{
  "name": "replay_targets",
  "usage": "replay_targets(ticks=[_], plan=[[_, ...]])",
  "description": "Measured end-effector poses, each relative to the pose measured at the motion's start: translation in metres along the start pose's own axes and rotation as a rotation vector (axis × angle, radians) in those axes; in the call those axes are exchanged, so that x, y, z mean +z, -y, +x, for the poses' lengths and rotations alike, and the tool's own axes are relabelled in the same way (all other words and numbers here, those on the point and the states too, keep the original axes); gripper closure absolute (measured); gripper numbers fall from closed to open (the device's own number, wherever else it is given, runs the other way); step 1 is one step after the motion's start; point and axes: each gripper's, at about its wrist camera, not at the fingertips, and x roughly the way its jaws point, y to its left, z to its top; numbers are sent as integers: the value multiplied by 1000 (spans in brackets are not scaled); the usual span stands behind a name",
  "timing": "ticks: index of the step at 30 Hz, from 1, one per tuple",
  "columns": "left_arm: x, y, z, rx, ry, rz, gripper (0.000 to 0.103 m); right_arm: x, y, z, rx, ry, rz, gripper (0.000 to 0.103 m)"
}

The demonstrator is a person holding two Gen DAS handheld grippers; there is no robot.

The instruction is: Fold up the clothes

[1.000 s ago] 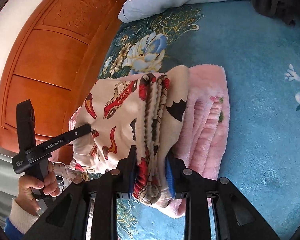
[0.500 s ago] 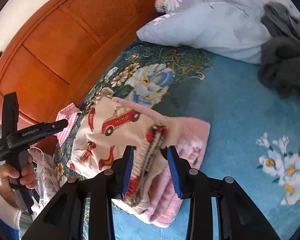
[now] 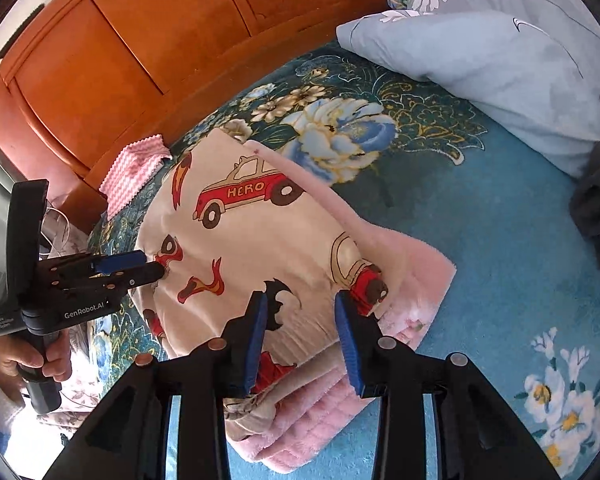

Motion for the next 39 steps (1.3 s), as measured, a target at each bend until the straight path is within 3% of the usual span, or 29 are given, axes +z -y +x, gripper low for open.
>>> replay_targets(ticks=[4,6,8,11,15,21,27,29,34,36,37,39], plan=[[-1,2,-16,-13,40,-16,62,0,-13,-14,-20,9,-24,67],[-6,5,-25,-30,67,-14,62,-8,-21,-26,14,33,-33,67],[-9,4,-24,-30,58,-16,62,-17,-29,-34,35,49,-51,67],[-16,4,-20,-19,42,-23,62,-30,-37,-28,-3,37,-91,66],[-27,9,-23,-13,52,-35,62,-35,-35,-16,-20,10,-72,66],[-43,16,-29,-3,67,-52,61,-46,-38,-37,-10,37,-37,66],[-61,24,-33,2,76,-69,61,-74,-37,-26,-89,-35,-95,66],[-68,28,-30,-1,67,-76,52,-81,-36,-22,-95,-52,-101,49],[-80,40,-29,23,85,-64,32,-92,-35,-13,-112,-79,-124,48],[-83,44,-30,38,93,-58,30,-94,-34,-12,-121,-73,-123,44],[-84,45,-30,41,99,-59,29,-95,-33,-13,-125,-67,-117,35],[-86,47,-32,48,114,-64,26,-95,-32,-15,-142,-38,-116,33]])
